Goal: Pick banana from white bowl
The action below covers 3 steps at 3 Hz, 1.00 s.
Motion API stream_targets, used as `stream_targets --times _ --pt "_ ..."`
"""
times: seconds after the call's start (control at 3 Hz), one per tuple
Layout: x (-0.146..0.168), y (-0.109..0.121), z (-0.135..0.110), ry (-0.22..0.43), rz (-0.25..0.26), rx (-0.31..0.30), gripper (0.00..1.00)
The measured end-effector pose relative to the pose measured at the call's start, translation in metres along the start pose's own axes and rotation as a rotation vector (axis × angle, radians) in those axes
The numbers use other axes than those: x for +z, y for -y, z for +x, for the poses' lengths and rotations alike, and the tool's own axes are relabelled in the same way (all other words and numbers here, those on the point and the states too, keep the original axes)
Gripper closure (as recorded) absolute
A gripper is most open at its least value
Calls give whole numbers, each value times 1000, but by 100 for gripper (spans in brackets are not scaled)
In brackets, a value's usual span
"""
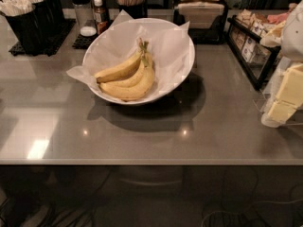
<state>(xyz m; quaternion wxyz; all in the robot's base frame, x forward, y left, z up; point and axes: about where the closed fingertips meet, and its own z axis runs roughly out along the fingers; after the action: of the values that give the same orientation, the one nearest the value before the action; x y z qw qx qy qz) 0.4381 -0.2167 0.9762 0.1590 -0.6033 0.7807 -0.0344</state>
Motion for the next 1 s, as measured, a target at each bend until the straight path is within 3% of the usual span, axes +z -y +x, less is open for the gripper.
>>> stream_targets --times 0.33,0.67,1.0 --pt "0 0 0 0 0 0 0" --pt "-5 18 -16 41 16 -82 0" --pt "-10 54 -68 128 21 -303 0"
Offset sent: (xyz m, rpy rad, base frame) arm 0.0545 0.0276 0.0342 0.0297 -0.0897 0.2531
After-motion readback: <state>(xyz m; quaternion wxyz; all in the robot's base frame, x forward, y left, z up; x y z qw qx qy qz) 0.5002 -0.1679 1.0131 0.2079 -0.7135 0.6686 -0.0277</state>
